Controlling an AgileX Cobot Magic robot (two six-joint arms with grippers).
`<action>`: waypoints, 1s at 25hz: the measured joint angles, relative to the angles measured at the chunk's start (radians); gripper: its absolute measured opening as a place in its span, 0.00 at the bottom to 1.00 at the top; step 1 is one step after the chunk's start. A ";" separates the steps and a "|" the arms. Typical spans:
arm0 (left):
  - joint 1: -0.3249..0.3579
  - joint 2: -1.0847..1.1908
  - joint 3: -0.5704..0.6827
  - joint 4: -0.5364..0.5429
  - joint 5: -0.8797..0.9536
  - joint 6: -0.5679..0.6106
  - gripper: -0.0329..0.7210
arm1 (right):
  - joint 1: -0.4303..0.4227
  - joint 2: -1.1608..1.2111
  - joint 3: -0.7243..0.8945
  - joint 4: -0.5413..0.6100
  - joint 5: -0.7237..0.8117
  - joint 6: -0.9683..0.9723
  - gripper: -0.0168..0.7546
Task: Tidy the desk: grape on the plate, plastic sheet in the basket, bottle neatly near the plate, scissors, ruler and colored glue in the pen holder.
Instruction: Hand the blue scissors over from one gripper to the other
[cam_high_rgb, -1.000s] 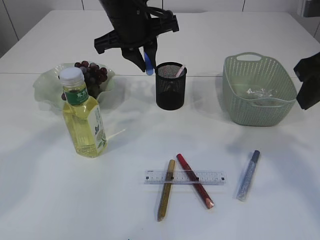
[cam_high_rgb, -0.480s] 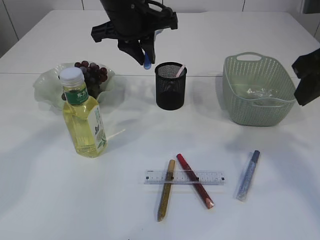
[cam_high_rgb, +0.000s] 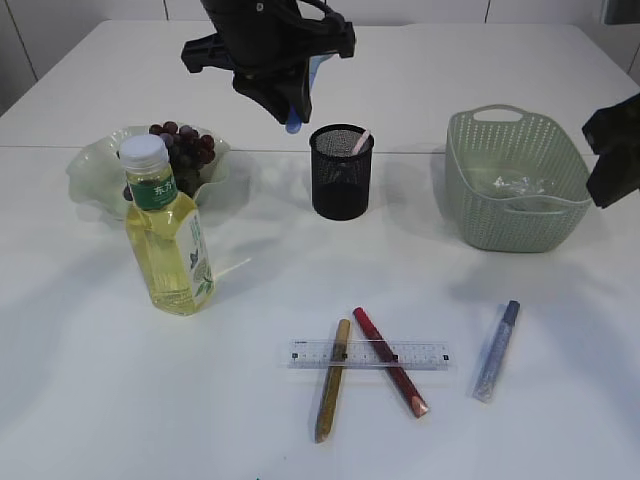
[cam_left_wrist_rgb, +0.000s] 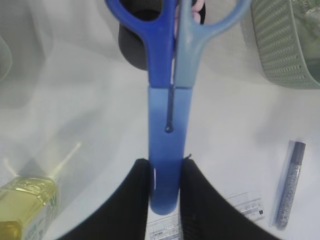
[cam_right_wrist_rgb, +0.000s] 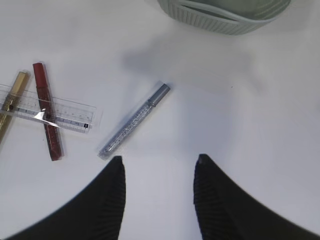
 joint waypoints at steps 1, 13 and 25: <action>0.000 0.000 0.000 -0.002 0.000 0.002 0.22 | 0.000 0.000 0.000 0.000 -0.006 0.000 0.49; 0.000 -0.045 0.000 -0.025 0.002 0.023 0.22 | 0.000 0.000 0.000 0.121 -0.159 -0.016 0.49; -0.028 -0.045 0.000 -0.041 0.004 0.049 0.22 | 0.000 0.120 -0.102 0.245 -0.172 -0.079 0.49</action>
